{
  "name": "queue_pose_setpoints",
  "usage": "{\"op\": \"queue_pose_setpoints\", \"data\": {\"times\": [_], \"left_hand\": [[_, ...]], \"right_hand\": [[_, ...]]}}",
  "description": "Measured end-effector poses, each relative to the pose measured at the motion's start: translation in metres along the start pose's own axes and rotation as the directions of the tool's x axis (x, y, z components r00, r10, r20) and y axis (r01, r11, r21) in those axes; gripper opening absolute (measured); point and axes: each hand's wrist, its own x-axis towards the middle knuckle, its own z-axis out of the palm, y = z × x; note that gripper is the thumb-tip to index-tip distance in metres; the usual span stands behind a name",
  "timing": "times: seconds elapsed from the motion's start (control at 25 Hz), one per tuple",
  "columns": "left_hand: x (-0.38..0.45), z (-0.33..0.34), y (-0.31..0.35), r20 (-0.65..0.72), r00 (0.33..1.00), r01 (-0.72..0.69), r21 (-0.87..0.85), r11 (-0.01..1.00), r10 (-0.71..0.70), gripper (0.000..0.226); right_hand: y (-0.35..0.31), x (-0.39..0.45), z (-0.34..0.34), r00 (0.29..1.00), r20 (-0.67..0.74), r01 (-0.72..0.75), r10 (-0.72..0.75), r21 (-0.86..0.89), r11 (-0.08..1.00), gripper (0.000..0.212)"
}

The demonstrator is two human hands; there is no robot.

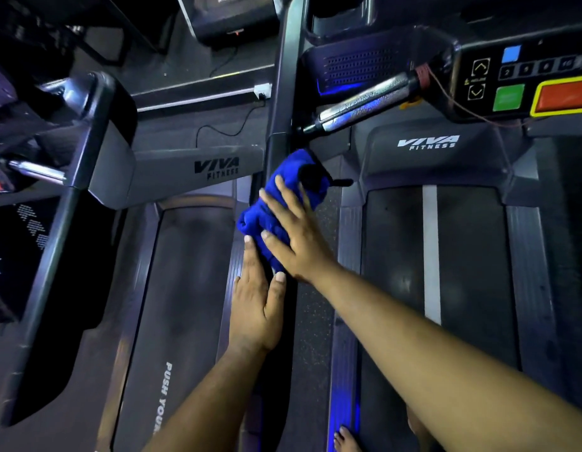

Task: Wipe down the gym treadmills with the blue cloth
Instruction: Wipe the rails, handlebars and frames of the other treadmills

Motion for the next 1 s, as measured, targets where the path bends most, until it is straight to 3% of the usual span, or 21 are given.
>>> {"op": "queue_pose_setpoints", "data": {"times": [0.12,0.2,0.24,0.28,0.36,0.52,0.6,0.84,1.0], "left_hand": [[0.001,0.001,0.000,0.015,1.000,-0.006,0.060,0.998,0.005,0.070],[0.001,0.002,0.000,0.023,1.000,-0.002,0.094,0.996,0.000,0.072],[0.001,0.002,0.001,0.023,1.000,-0.002,0.100,0.995,0.000,0.073],[0.001,0.002,0.000,0.024,1.000,0.000,0.098,0.995,-0.002,0.074],[0.002,0.001,-0.001,0.027,1.000,0.001,0.082,0.997,-0.004,0.076],[0.003,0.002,-0.004,0.034,0.999,-0.011,0.044,0.999,0.009,0.078],[0.003,0.002,-0.005,0.047,0.999,0.000,0.036,0.999,-0.001,0.078],[0.004,-0.001,-0.012,0.042,0.999,0.036,-0.183,0.983,-0.029,0.087],[-0.029,-0.008,-0.013,0.088,0.992,0.100,-0.142,0.985,-0.088,0.090]], "right_hand": [[0.018,0.069,-0.002,0.951,-0.090,-0.270,0.295,0.221,0.937,0.077],[0.028,0.062,0.009,0.847,-0.098,-0.427,0.522,0.458,0.780,0.080],[0.024,0.034,0.017,0.789,-0.032,-0.508,0.614,0.529,0.680,0.081],[0.010,-0.004,0.024,0.740,0.056,-0.573,0.671,0.575,0.584,0.083],[-0.016,-0.054,0.031,0.754,0.114,-0.556,0.647,0.636,0.535,0.086],[-0.003,0.033,0.009,0.784,-0.046,-0.547,0.619,0.419,0.725,0.074],[0.009,0.060,0.006,0.777,-0.112,-0.559,0.619,0.330,0.761,0.080],[-0.037,-0.072,0.033,0.777,-0.038,-0.554,0.628,0.431,0.712,0.083],[-0.074,-0.131,0.046,0.771,-0.054,-0.580,0.635,0.352,0.734,0.084]]}}
